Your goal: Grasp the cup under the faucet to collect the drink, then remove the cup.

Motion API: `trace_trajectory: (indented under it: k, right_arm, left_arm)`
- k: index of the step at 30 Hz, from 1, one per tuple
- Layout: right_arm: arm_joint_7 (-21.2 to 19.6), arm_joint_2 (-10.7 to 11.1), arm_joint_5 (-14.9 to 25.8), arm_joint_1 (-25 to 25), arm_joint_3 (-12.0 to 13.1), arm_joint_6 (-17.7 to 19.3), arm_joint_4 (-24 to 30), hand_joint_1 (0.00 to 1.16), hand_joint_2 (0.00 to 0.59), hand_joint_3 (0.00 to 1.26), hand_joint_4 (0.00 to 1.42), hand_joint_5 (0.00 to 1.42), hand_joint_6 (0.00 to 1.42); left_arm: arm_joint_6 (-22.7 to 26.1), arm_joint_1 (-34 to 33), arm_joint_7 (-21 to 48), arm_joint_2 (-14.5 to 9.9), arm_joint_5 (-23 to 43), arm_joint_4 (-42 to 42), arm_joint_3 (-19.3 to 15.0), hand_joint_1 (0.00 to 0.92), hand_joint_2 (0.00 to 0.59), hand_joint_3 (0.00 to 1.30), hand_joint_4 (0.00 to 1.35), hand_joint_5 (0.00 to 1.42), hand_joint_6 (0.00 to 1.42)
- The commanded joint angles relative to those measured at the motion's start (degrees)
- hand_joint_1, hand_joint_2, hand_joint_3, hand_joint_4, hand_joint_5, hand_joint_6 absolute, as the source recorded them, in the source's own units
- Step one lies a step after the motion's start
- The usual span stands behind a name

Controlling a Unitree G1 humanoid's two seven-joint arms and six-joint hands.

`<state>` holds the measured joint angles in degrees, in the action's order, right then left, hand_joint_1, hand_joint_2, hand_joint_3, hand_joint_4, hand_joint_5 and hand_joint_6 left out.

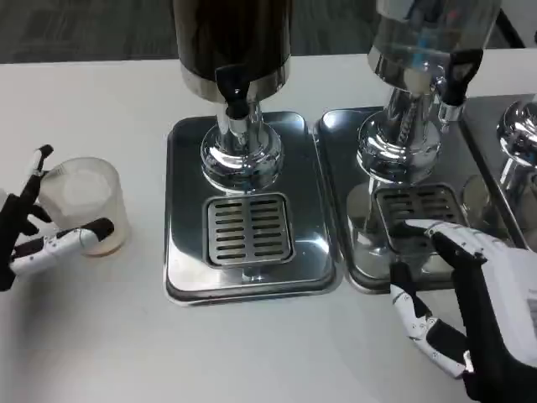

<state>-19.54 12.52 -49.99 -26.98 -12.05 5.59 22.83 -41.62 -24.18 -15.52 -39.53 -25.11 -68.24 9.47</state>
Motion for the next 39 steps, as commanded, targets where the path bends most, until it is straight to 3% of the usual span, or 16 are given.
trace_trajectory:
  k: [1, 18, 23, 29, 39]
  right_arm:
    - [-0.01, -0.09, 0.02, -0.52, 0.06, 0.35, 0.66, 0.57, 0.453, 0.43, 0.35, 0.31, 0.28]
    - [0.24, -0.49, 0.06, -1.81, 0.28, 0.27, 1.46, 0.58, 0.459, 0.43, 0.35, 0.31, 0.30]
    - [0.36, -0.40, 0.19, -1.74, 0.32, 0.34, 1.42, 0.58, 0.459, 0.43, 0.35, 0.31, 0.30]
    - [0.61, -0.29, 0.46, -1.53, 0.46, 0.34, 1.27, 0.58, 0.459, 0.43, 0.35, 0.31, 0.31]
    - [0.99, -0.10, 1.22, -1.43, 1.04, 0.58, 1.02, 0.58, 0.459, 0.43, 0.35, 0.31, 0.31]
  left_arm:
    - [1.84, -1.58, 1.58, 0.75, -0.73, -0.81, 1.26, 0.113, 0.000, 0.00, 0.13, 0.41, 0.54]
    - [4.66, -2.78, 0.40, 1.82, -0.98, -0.77, 3.09, 0.151, 0.009, 0.01, 0.23, 0.52, 0.63]
    - [4.02, -2.32, -0.36, 2.22, -0.88, -0.71, 3.23, 0.188, 0.029, 0.15, 0.32, 0.61, 0.76]
    - [1.82, -1.58, -2.83, 2.54, -0.80, -0.47, 3.02, 0.215, 0.053, 0.28, 0.41, 0.71, 1.03]
    - [-1.51, -0.62, -4.83, 3.04, 0.43, -0.89, 1.64, 0.228, 0.087, 0.42, 0.52, 0.78, 1.14]
